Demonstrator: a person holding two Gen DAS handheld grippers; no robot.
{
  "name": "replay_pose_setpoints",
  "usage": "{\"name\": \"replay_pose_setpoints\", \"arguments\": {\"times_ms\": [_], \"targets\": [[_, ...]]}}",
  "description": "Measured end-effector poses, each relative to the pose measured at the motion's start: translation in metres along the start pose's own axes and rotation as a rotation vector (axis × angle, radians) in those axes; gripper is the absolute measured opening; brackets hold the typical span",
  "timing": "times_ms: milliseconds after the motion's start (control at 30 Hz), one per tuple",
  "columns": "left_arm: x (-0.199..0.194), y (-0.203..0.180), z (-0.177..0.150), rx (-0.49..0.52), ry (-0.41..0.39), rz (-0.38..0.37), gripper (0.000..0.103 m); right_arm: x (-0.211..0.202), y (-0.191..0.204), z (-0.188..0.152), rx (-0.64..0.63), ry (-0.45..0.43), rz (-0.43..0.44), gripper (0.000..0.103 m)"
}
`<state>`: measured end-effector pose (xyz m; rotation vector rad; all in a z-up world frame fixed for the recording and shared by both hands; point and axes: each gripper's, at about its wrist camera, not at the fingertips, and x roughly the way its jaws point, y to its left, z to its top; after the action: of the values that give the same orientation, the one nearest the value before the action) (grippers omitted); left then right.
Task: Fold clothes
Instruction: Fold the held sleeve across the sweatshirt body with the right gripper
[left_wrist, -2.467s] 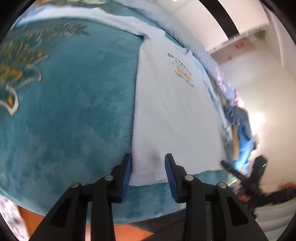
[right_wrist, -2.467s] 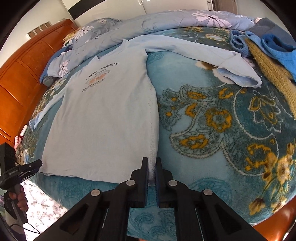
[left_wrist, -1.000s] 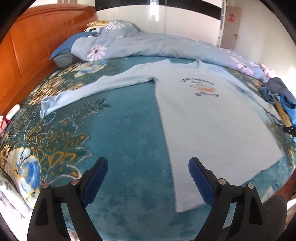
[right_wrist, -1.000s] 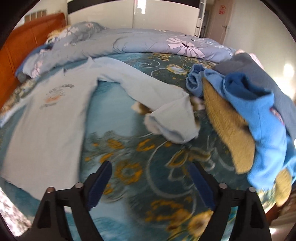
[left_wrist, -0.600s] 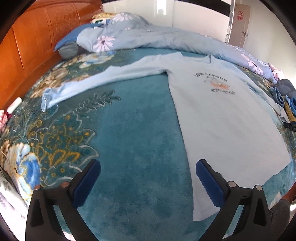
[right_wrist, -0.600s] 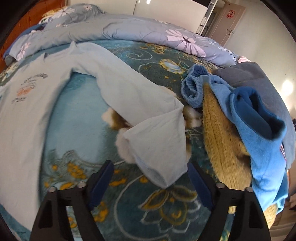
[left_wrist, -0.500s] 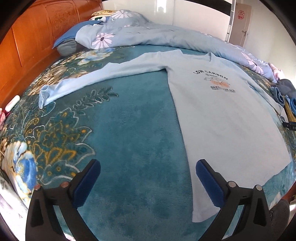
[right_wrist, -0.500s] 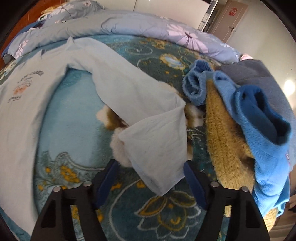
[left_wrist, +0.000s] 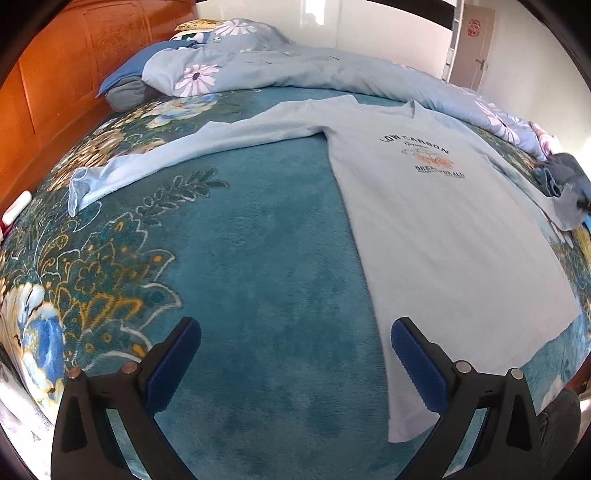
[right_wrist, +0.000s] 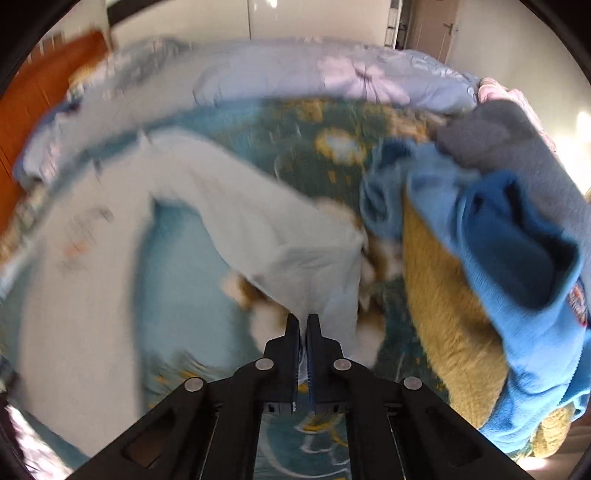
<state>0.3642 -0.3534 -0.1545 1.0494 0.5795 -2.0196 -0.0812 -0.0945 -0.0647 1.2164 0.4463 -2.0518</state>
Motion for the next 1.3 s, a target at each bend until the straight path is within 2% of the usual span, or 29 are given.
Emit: {"name": "replay_pose_setpoints", "arguments": {"times_ms": [167,333,467,567,667,867,1067,1200,1300], "targets": [[0.000,0.016,0.001,-0.037,-0.016,-0.009,0.103,-0.050,0.040,0.058,-0.015,-0.112,0.107,0.004],[-0.003,0.030,0.001,-0.054,-0.030,-0.002,0.103,-0.066,0.119,0.118,-0.099,-0.186,0.171,0.004],[-0.008,0.049,0.003,-0.078,-0.044,0.019,0.103,-0.042,0.202,0.149,-0.170,-0.173,0.240,0.004],[-0.010,0.064,0.002,-0.107,-0.049,0.035,0.103,-0.013,0.261,0.160,-0.214,-0.144,0.288,0.004],[-0.013,0.077,0.000,-0.129,-0.054,0.055,0.103,0.022,0.314,0.161,-0.247,-0.097,0.321,0.004],[-0.011,0.097,-0.006,-0.164,-0.037,0.088,0.103,0.100,0.396,0.142,-0.297,0.028,0.351,0.004],[-0.004,0.107,-0.008,-0.177,-0.023,0.100,0.103,0.142,0.445,0.119,-0.360,0.099,0.354,0.004],[0.000,0.109,-0.009,-0.180,-0.015,0.099,0.103,0.162,0.459,0.108,-0.369,0.137,0.343,0.004],[0.002,0.108,-0.009,-0.175,-0.010,0.103,0.103,0.170,0.466,0.101,-0.373,0.150,0.332,0.008]]}}
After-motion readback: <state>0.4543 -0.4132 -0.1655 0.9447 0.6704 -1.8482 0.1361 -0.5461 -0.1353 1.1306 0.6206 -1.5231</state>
